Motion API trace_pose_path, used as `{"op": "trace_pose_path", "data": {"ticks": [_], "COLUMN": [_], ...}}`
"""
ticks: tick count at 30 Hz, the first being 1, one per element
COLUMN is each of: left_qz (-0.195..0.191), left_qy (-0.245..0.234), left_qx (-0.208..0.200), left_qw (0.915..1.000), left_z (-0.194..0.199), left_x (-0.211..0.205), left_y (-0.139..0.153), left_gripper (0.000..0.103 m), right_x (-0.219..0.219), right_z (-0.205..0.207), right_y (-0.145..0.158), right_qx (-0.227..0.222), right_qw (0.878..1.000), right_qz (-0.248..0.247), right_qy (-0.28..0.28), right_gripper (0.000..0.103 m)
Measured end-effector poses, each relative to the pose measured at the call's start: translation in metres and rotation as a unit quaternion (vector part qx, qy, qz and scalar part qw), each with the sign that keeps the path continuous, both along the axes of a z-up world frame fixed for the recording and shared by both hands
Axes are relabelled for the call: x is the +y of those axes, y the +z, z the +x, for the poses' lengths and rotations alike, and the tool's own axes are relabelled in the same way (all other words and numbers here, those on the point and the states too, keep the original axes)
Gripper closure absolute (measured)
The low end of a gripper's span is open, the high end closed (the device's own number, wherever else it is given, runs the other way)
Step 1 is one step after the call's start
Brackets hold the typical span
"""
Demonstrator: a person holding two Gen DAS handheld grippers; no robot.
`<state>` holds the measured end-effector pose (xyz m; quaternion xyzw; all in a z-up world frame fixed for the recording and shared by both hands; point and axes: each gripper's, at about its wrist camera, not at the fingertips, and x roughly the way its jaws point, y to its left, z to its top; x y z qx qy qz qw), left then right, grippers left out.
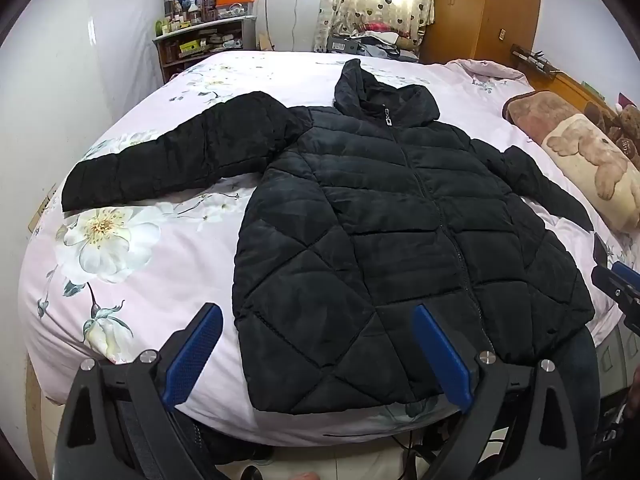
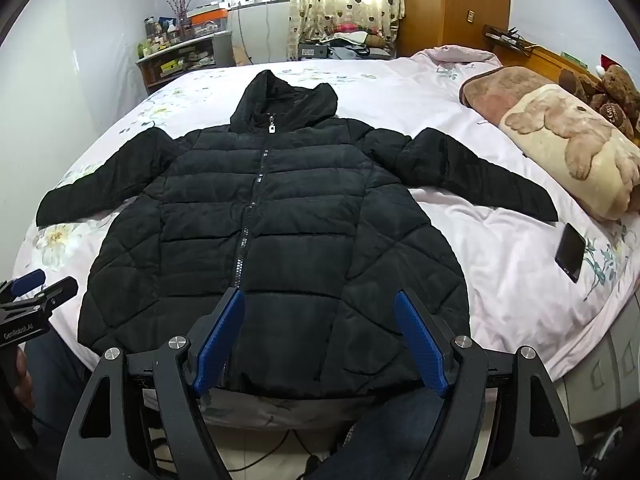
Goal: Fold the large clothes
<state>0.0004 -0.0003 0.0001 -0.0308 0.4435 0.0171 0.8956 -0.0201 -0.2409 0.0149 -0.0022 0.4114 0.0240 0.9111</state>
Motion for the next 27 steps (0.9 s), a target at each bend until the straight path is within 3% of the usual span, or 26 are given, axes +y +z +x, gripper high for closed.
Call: {"op": "trace_pose_path", "data": {"ticks": [27], "left_qz": [0.006], "left_qy": [-0.009], "left_qx": [0.002], "left_qw": [0.9999], "left_z": [-0.0004], "left_x": [-0.0067], "left_y": [-0.0021], "left_gripper": [0.006], "right_x": [0.001], "right_z": [0.0027], "right_y": [-0.0024], "right_qx": [0.005], "right_qw": [1.0], "right_qz": [-0.002], "right_qy": [0.002], "right_gripper": [0.026]}}
